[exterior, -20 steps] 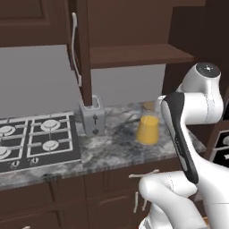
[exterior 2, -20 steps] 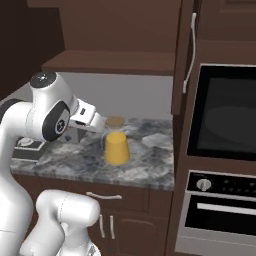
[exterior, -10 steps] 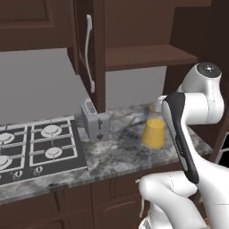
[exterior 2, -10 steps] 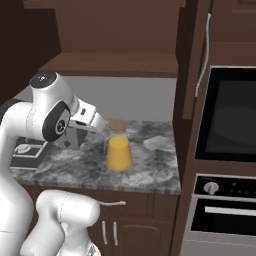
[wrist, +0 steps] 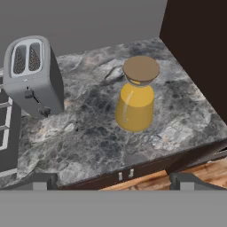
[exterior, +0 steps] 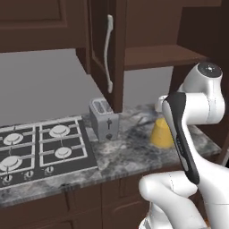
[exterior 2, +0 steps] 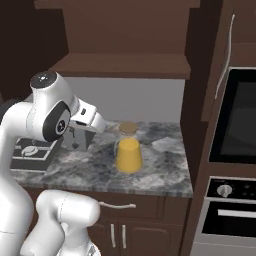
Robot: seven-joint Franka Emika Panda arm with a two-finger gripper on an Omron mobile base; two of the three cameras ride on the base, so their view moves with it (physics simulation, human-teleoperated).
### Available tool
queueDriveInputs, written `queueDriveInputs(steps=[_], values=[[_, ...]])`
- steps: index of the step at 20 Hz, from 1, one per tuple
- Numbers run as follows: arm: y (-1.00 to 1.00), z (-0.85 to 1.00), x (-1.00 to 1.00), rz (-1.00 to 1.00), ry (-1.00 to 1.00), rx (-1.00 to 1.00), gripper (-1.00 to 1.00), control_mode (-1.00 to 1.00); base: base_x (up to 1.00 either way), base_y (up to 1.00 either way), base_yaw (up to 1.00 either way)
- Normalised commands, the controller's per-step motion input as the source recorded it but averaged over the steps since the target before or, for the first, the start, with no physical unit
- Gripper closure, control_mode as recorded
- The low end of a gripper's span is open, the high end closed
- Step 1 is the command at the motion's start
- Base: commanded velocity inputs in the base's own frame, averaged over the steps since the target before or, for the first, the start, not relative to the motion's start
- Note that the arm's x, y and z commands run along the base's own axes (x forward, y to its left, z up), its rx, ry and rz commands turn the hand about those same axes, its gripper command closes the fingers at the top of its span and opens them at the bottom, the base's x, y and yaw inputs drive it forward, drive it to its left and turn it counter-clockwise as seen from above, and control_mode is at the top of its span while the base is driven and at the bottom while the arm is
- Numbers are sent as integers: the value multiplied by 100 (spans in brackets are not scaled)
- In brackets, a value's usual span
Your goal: There is a tray on the dining counter. Grab the cup, mug, and pitcher and place them on the tray. The pitcher may be placed next to the tray if it cannot fit the tray.
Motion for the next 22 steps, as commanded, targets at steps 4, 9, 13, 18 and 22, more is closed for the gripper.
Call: queueDriveInputs(steps=[4,9,13,18,22], values=[[0,0,0,0,0,0,-100,100,42,40,0],[0,0,0,0,0,0,-100,100,42,37,0],[0,0,0,0,0,0,-100,100,15,1,-4],[-2,-26,3,-8,0,0,-100,-100,5,0,-3],[-19,-54,1,-19,0,0,-100,-100,0,0,0]])
